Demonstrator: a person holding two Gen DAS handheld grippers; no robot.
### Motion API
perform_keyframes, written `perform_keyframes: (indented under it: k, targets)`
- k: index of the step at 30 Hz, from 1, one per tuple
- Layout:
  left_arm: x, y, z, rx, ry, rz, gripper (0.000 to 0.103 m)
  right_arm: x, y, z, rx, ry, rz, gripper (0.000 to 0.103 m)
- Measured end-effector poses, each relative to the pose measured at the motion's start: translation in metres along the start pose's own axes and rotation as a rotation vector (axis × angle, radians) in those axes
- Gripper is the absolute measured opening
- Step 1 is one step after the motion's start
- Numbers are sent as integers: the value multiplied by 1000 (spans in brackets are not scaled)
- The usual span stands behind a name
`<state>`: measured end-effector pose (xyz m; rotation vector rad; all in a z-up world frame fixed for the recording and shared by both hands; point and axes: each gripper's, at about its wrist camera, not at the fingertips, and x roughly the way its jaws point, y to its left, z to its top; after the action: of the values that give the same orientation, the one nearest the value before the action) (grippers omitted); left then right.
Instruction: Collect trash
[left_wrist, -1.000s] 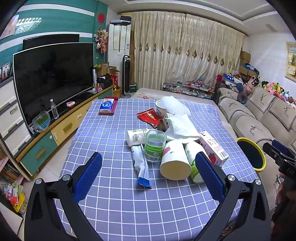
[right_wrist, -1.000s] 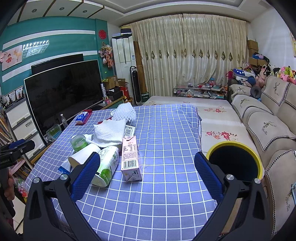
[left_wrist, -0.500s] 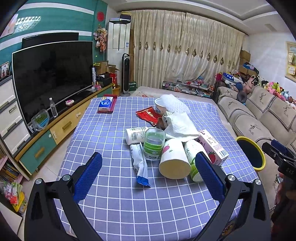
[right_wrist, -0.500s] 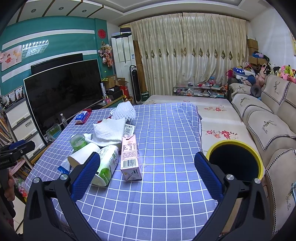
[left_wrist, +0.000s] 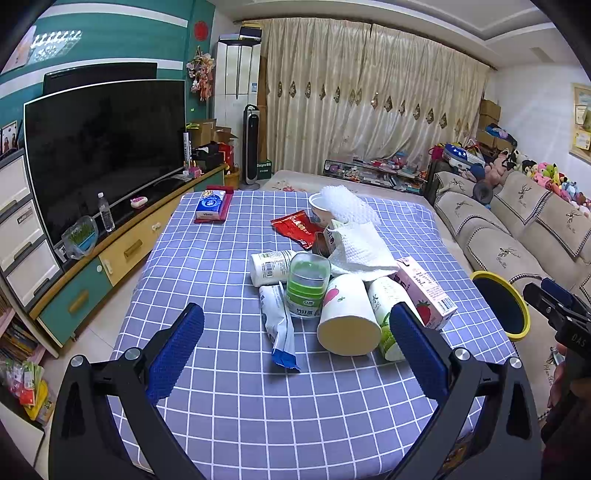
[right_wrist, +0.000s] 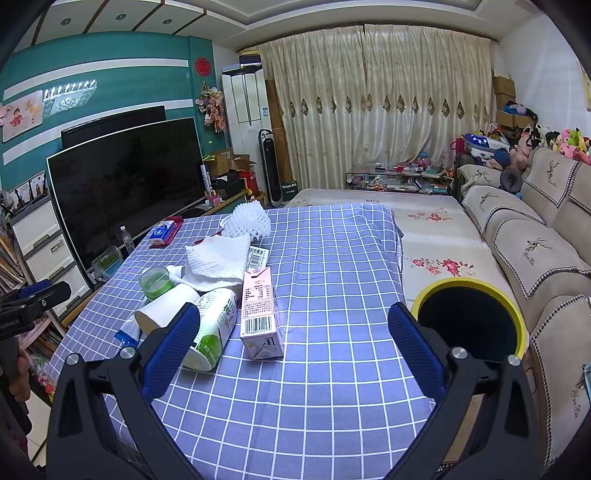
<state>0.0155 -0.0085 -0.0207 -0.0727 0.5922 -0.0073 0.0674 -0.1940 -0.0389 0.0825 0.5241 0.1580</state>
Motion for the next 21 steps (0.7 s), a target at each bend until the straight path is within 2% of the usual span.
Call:
perform_keyframes:
  k: [12, 15, 19, 21]
  targets:
    - [11, 6, 5, 2, 2, 1, 99, 4, -2, -2, 7, 12, -3, 97]
    - [26, 12, 13, 0, 3, 28, 99, 13, -2, -7, 16, 27, 0, 97]
    - [45, 21, 20, -20, 18, 26, 99, 39, 1, -15, 20, 86, 22, 97]
    - [54, 24, 23, -21, 20, 29, 99, 52, 4, -18, 13, 113, 38, 92]
